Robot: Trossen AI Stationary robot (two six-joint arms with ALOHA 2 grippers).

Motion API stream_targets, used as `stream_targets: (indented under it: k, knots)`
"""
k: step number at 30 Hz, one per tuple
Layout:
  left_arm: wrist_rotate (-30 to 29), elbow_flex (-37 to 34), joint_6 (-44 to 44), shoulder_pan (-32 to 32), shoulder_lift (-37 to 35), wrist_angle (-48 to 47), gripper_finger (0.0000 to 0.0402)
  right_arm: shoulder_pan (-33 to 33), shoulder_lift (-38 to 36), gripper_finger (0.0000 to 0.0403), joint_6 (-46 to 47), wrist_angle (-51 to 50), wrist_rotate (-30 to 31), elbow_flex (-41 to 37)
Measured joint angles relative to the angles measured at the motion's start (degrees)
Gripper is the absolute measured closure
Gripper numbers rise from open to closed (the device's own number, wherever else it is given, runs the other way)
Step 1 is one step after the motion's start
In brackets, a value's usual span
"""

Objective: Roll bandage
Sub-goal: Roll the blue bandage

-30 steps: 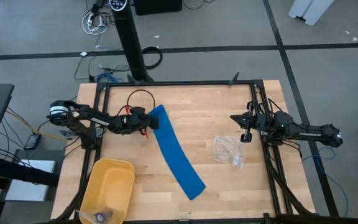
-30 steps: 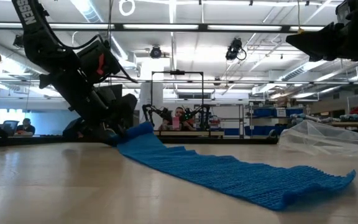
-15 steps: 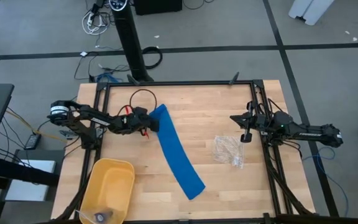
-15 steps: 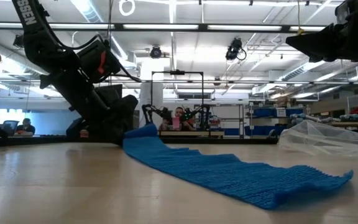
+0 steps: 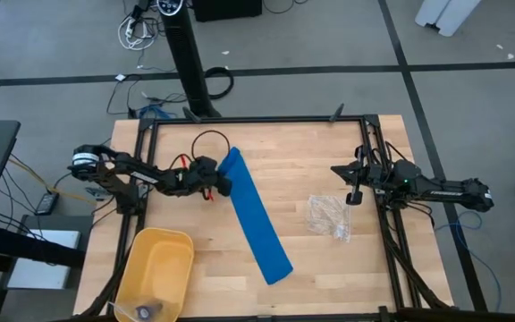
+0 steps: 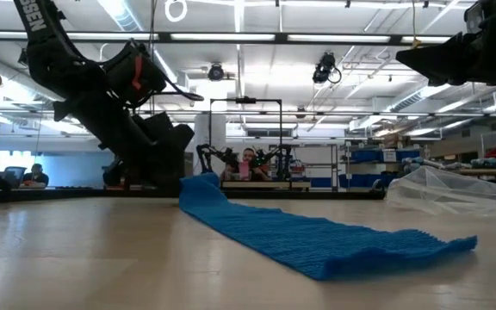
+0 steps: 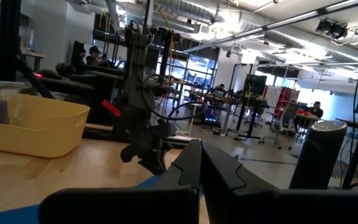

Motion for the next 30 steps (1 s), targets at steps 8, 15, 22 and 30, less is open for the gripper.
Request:
stream_targets:
  k: [8, 15, 22, 30]
  knots:
    - [-2.4, 0.0, 5.3, -3.1, 0.0, 2.5, 0.0381, 0.0, 0.0, 0.0399, 0.2, 0.0, 0.0, 0.0]
    - [-2.8, 0.0, 9.9, -5.3, 0.0, 6.7, 0.0381, 0.0, 0.0, 0.0395, 3.2, 0.0, 0.0, 0.0]
    - [-2.8, 0.1, 14.2, -7.2, 0.0, 11.5, 0.0381, 0.0, 0.0, 0.0394, 6.4, 0.0, 0.0, 0.0]
    - [-2.0, 0.2, 22.5, -9.7, 0.0, 17.8, 0.0381, 0.0, 5.3, 0.0394, 11.8, 2.9, -2.4, 0.8]
